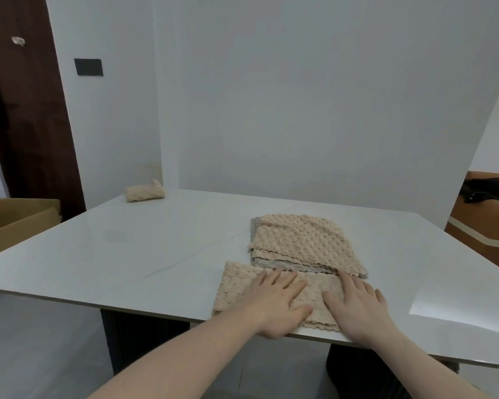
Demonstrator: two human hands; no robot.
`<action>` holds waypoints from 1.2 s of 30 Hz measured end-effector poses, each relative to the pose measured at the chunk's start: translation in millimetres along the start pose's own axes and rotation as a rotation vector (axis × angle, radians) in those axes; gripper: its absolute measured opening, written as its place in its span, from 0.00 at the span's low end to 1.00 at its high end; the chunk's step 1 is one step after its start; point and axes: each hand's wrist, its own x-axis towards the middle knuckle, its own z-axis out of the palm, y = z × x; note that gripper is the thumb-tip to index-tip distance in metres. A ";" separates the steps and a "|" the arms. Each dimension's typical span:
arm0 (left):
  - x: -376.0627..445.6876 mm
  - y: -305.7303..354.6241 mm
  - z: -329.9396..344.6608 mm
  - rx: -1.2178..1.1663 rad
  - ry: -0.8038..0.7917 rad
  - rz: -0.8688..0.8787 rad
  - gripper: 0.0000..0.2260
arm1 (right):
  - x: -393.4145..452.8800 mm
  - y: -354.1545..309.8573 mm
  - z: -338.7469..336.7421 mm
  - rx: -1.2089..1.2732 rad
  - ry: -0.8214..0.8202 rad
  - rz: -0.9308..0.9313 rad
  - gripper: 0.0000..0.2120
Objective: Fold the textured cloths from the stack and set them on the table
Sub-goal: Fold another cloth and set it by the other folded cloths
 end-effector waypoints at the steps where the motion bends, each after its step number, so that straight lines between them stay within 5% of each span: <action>1: 0.2 -2.1 0.5 0.000 -0.010 0.005 0.33 | 0.5 -0.1 -0.1 -0.006 -0.004 0.004 0.36; 9: -12.7 -37.4 -8.3 0.010 -0.022 -0.036 0.37 | -0.5 -0.7 -4.1 -0.016 -0.013 0.024 0.38; 18: -33.1 -119.3 -6.5 -0.154 0.098 -0.396 0.35 | -3.7 -5.9 -11.8 0.070 -0.021 0.082 0.37; 24: -34.7 -117.3 -3.8 -0.242 0.206 -0.388 0.30 | -3.0 -9.3 -20.6 0.288 -0.019 0.206 0.30; 29: -35.5 -120.7 -5.1 -0.291 0.244 -0.369 0.19 | -0.6 -7.7 -25.0 0.480 0.023 0.238 0.12; 36: -41.2 -112.4 -13.1 -0.356 0.312 -0.388 0.19 | 7.1 -8.6 -51.0 0.710 0.015 0.263 0.12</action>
